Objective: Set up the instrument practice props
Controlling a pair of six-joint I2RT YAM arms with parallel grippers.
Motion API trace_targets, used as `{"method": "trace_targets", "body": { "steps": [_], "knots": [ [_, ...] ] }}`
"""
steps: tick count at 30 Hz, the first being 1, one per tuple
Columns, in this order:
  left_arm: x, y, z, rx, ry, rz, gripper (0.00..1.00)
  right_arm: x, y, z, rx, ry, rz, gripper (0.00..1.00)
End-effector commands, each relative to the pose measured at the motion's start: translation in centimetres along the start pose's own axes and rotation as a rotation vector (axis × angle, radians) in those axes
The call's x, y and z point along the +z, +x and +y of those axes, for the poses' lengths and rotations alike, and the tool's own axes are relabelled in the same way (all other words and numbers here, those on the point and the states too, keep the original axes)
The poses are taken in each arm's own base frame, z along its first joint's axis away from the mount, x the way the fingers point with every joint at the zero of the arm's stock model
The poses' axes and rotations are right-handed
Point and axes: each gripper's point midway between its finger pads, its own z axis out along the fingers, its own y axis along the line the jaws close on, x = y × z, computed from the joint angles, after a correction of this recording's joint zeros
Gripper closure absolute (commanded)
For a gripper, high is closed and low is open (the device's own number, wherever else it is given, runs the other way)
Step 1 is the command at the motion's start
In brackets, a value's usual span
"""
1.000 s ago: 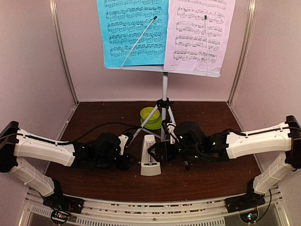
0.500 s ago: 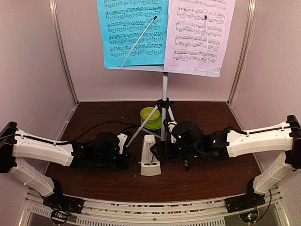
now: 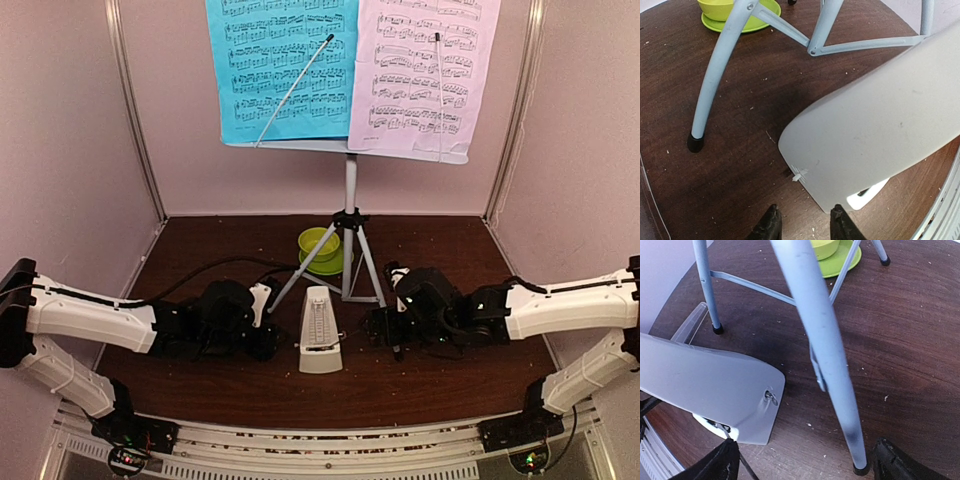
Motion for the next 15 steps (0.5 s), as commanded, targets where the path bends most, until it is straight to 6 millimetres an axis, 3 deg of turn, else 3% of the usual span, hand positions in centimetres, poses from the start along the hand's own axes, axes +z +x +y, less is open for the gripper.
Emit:
{"method": "trace_targets", "body": {
  "steps": [1, 5, 8, 12, 15],
  "knots": [
    [-0.9, -1.5, 0.3, -0.008, -0.007, -0.061, 0.65, -1.5, -0.7, -1.0, 0.023, 0.0, -0.032, 0.07],
    [-2.1, -2.5, 2.1, -0.046, -0.039, -0.103, 0.65, -3.4, -2.3, 0.1, 0.023, -0.066, -0.075, 0.05],
    [-4.0, -3.6, 4.6, -0.077, -0.085, -0.146, 0.65, -5.5, -4.3, 0.9, 0.023, -0.122, -0.13, 0.01],
    [-8.2, -6.6, 9.3, -0.124, -0.184, -0.252, 0.64, -8.9, -7.4, 0.9, 0.044, -0.175, -0.221, 0.0],
    [-11.8, -9.1, 11.4, -0.084, -0.271, -0.323, 0.63, -11.1, -9.5, 0.1, 0.063, -0.179, -0.281, 0.0]
  ]
}}
